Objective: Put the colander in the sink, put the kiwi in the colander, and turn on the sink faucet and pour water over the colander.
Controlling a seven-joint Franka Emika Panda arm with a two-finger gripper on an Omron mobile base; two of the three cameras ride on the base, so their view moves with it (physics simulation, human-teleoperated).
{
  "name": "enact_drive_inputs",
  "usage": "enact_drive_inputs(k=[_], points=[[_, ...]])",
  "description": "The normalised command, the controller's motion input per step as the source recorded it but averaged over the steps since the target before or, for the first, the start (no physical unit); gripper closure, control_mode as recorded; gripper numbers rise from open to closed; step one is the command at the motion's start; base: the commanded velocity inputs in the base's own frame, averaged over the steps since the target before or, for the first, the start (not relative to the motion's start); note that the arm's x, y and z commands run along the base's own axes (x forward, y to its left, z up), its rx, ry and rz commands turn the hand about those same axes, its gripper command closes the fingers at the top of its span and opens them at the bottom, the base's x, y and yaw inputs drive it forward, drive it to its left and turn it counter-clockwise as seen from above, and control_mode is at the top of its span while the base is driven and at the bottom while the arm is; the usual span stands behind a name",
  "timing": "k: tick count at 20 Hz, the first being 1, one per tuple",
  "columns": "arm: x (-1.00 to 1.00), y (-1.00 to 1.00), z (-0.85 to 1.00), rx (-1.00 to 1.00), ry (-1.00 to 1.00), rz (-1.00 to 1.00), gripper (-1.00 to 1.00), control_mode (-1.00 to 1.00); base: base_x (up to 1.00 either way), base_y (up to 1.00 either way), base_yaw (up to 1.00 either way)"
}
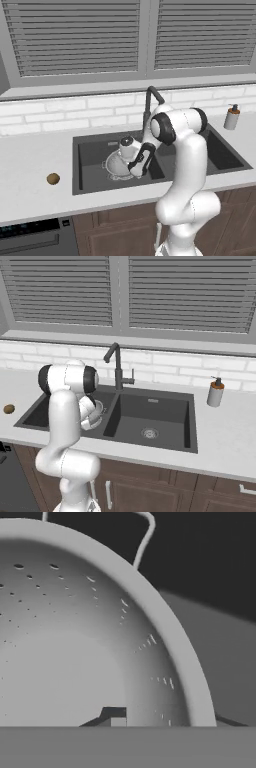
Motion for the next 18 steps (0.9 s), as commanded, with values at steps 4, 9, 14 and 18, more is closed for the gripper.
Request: enact_drive_inputs(k=[4,9,14,18], points=[[0.29,0.12,-0.47,0.00,-0.11,-0.01,1.00,-1.00,0.00,0.00,0.00],[0.15,0.15,-0.31,0.01,-0.09,0.00,1.00,-1.00,0.00,0.00,0.00],[-0.08,0.03,-0.07,0.03,-0.03,0.00,1.00,-1.00,0.00,0.00,0.00],[-0.34,0.00,0.01,0.07,0.00,-0.06,1.00,-1.00,0.00,0.00,0.00]])
